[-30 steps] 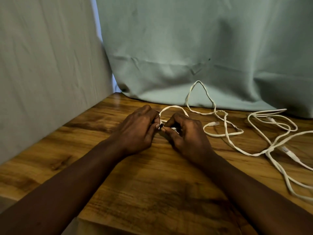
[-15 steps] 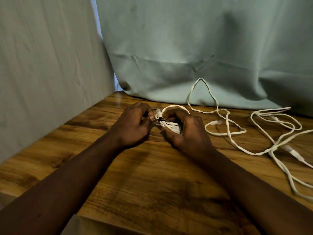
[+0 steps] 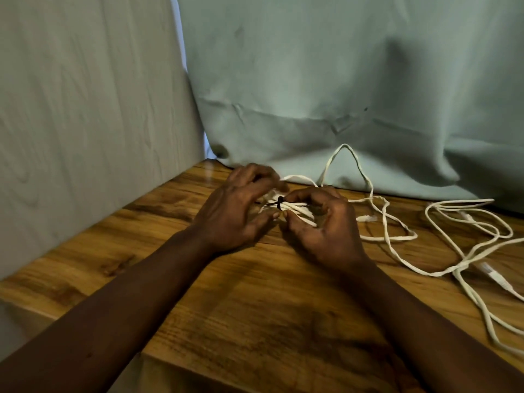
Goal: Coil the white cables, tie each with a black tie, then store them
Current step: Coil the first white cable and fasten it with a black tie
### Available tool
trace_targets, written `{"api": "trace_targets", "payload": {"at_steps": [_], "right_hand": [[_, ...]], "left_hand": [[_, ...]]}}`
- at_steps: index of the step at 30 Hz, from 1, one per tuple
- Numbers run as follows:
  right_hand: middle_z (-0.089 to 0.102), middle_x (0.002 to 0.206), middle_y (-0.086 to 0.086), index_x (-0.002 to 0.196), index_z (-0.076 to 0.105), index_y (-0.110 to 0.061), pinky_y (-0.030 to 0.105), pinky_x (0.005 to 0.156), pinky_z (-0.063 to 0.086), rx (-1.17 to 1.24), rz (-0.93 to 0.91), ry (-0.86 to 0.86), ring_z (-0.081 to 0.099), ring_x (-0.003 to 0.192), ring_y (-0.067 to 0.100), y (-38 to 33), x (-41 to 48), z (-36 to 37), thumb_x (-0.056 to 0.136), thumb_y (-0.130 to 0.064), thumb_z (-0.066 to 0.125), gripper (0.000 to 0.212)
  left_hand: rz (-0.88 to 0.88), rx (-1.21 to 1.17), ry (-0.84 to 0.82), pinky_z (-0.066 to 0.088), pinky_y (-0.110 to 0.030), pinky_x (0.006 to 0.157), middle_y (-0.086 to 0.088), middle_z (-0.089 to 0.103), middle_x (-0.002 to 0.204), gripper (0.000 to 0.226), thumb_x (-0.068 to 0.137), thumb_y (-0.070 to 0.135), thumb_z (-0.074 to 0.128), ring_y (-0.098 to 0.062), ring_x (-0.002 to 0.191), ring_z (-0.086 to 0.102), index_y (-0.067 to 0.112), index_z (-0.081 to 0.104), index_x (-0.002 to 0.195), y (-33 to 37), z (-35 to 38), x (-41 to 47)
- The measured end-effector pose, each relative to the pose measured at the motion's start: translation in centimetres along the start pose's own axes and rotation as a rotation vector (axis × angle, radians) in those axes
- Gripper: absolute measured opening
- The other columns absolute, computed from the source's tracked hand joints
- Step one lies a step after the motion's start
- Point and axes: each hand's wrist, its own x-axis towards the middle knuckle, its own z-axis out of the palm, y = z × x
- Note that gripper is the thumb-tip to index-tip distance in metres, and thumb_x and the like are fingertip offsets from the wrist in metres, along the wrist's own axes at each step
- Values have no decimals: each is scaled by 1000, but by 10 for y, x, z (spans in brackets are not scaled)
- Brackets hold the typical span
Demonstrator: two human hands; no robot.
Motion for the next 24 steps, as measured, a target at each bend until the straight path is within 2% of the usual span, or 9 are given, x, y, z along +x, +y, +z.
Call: {"api": "trace_targets", "payload": {"at_steps": [2, 4, 6, 9, 13, 16, 19, 21, 24], "right_hand": [[62, 116, -1, 116, 70, -37, 41, 93, 55, -75, -58, 17, 59, 113, 19, -1, 1, 1, 85, -31, 78, 33], [62, 125, -1, 126, 67, -30, 48, 100, 48, -183, -142, 28, 53, 121, 20, -4, 3, 1, 87, -32, 74, 40], [55, 140, -1, 138, 57, -26, 46, 111, 39, -234, -145, 33, 44, 132, 18, -7, 3, 0, 88, -34, 71, 53], [47, 146, -3, 144, 47, -30, 41, 113, 36, -222, -59, 3, 38, 136, 16, -5, 4, 1, 90, -33, 71, 59], [46, 140, -4, 139, 52, -30, 35, 109, 39, -240, -3, -105, 43, 132, 18, -3, 3, 4, 92, -33, 69, 50], [45, 139, -6, 139, 52, -32, 26, 100, 36, -215, 3, -164, 44, 126, 12, -3, 3, 9, 95, -34, 67, 47], [42, 139, -10, 140, 49, -37, 22, 96, 35, -190, 12, -224, 44, 122, 4, -3, 4, 11, 96, -34, 68, 48], [40, 141, -12, 138, 49, -40, 26, 102, 39, -190, 19, -262, 43, 130, 8, -2, 4, 13, 95, -33, 69, 48], [38, 144, -11, 136, 52, -38, 31, 109, 40, -221, 49, -316, 40, 137, 11, 0, 6, 14, 95, -33, 70, 46]], "left_hand": [[62, 98, 40, 49, -42, 88, 5, 62, 125, 34, 92, 33, 73, -17, 116, 52, 28, 68, 125, -1, -3, 2], [117, 190, 109, 48, -41, 89, 2, 66, 119, 29, 94, 33, 72, -21, 111, 56, 24, 72, 121, -7, -10, 3], [127, 290, 230, 47, -37, 87, -2, 68, 116, 26, 94, 31, 73, -24, 108, 57, 21, 75, 118, -14, -19, 4], [-17, 450, 333, 47, -37, 76, -2, 68, 112, 25, 91, 29, 75, -28, 103, 56, 24, 76, 115, -35, -29, 6], [-206, 665, 219, 53, -45, 70, -5, 69, 104, 26, 83, 30, 81, -35, 97, 60, 27, 76, 108, -68, -31, 12], [-402, 506, 256, 56, -45, 76, -5, 74, 102, 23, 87, 35, 74, -34, 98, 67, 25, 77, 108, -81, -34, 17], [-826, 95, 358, 60, -40, 83, -5, 79, 87, 27, 83, 43, 73, -28, 90, 75, 21, 80, 97, -87, -38, 31], [-1090, -116, 314, 63, -37, 73, -11, 77, 75, 26, 80, 38, 72, -29, 75, 76, 12, 78, 81, -96, -40, 36], [-1245, -105, 242, 57, -30, 62, -13, 74, 64, 34, 82, 36, 66, -29, 65, 74, 5, 76, 73, -111, -34, 28]]}}
